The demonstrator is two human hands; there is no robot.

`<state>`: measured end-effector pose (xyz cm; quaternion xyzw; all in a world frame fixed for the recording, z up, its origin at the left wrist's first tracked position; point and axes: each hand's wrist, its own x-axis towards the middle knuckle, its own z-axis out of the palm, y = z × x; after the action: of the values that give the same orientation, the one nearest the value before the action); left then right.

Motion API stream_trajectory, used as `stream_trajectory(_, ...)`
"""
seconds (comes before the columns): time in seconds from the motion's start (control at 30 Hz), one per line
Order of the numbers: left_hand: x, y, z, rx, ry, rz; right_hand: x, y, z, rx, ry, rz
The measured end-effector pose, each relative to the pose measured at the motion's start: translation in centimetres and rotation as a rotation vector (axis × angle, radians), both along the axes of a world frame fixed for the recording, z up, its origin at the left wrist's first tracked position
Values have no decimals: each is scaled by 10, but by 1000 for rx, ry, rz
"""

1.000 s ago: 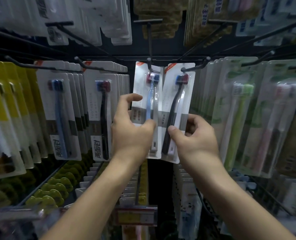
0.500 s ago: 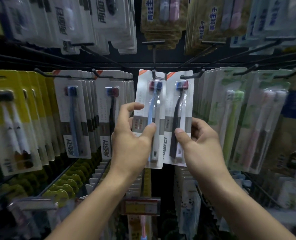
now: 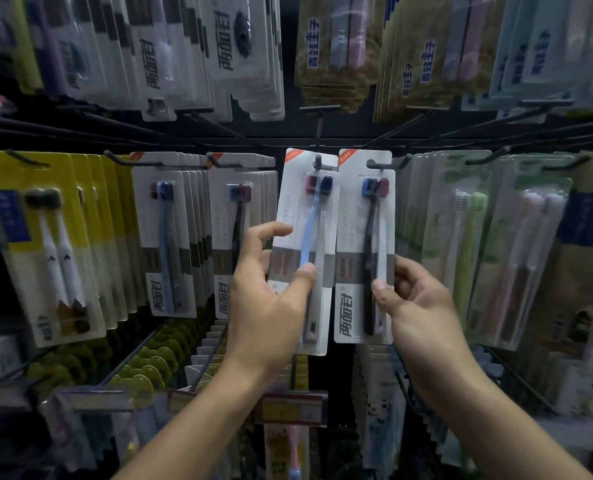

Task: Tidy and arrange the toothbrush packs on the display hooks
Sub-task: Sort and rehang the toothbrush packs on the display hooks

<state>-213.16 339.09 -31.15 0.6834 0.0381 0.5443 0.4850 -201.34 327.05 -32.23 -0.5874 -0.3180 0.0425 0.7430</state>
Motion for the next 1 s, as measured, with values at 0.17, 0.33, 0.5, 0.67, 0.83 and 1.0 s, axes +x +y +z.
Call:
stream_trajectory(0.17,-2,0,-6,26,-21,22,-2,-2,-9,30,-39,-27)
stream_trajectory(0.33,-7,2,-14,51,-47,51,-4,-5,-18,46,-84,-65)
stream_trajectory(0.5,-15,5,-17,90,-65,73,-7,-13,-23,33,-122,-95)
stream_trajectory(0.67,-23,8,-24,125,-67,89,-10,-22,-23,41,-184,-141)
stream_trajectory(0.83,-31,8,-25,159,-93,87,-15,-30,-22,44,-272,-161)
stream_trajectory(1.0,-37,10,-27,145,-131,34,-20,-29,-24,55,-271,-151)
